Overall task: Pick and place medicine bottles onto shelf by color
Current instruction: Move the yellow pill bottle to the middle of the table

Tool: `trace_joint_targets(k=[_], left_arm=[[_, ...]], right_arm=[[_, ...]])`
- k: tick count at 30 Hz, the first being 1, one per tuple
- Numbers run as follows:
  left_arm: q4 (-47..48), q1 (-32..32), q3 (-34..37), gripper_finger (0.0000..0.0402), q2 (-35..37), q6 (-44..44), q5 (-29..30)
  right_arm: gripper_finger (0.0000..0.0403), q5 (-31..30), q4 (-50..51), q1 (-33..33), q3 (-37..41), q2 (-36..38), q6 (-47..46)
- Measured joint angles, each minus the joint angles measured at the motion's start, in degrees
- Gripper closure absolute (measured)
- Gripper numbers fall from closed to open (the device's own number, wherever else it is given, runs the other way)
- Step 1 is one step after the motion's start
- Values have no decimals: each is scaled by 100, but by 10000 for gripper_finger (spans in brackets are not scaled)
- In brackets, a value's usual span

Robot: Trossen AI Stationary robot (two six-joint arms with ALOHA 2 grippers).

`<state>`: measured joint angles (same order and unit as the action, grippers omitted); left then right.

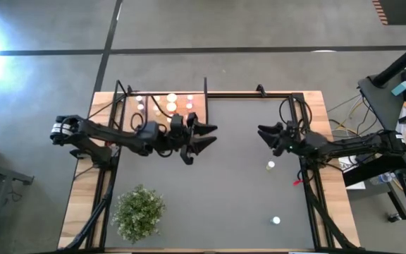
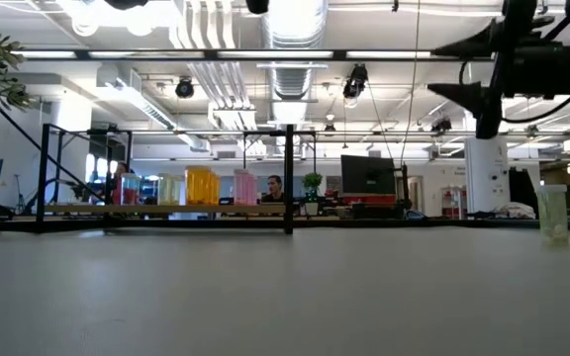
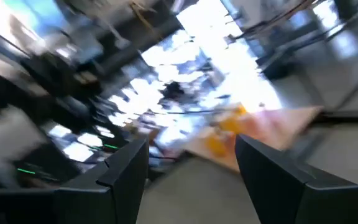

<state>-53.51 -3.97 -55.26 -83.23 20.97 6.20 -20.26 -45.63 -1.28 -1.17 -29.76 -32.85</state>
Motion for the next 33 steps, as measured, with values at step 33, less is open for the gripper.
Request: trace_joint_targets(k=[33], left_arm=[[-2, -216, -887, 198, -884, 116, 16]], right_arm=[[174, 2542, 10233, 217, -4428, -1197, -1648]])
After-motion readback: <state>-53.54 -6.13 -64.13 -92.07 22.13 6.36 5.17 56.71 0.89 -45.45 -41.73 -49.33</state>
